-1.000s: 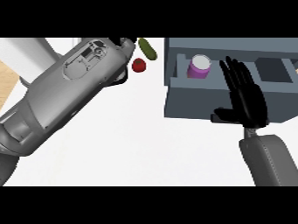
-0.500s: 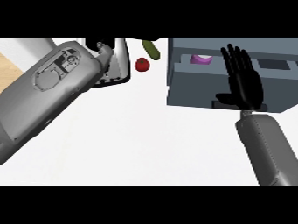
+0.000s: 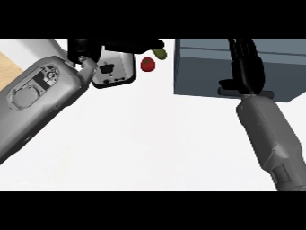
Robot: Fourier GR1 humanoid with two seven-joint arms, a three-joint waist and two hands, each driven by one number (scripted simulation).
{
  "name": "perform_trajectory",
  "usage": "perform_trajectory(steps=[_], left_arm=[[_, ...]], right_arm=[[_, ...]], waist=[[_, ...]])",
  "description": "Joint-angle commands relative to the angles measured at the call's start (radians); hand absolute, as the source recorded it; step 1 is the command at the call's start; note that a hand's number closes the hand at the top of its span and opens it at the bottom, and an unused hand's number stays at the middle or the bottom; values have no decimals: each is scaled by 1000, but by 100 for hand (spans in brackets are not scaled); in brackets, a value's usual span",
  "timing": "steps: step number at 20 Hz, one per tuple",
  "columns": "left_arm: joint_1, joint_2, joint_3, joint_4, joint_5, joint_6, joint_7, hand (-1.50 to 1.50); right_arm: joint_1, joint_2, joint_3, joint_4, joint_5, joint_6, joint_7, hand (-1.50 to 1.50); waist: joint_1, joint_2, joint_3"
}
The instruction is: Pick up the can, place it into the drawer and close the drawer
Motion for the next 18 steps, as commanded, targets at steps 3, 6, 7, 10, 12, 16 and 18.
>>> perform_trajectory(steps=[3,6,7,10,12,16,18], left_arm=[[85,32,20,-57,-23,-15,-17,-150],[126,74,23,-139,-14,-33,-2,-150],[125,49,19,-134,-39,5,-10,-150],[182,52,19,-156,-34,-24,-36,-150],[212,53,18,-164,-50,-12,-52,-150],[226,40,5,-203,-67,5,-35,-150],[221,34,21,-188,-65,-9,-51,-150]], right_arm=[[-151,7,-45,214,-16,-55,-32,-150],[-192,-20,-61,264,-3,-65,-8,-150],[-219,1,-59,282,8,-88,11,-150],[-275,-51,-88,316,-20,-43,-25,-150],[-285,-43,-95,340,-20,-60,-23,-150],[-330,-20,-103,364,-18,-80,2,-150],[-364,-41,-113,377,-28,-45,-20,-150]], waist=[[-2,17,11],[30,20,11],[14,19,11],[21,24,11],[23,26,11],[22,25,11],[23,33,12]])
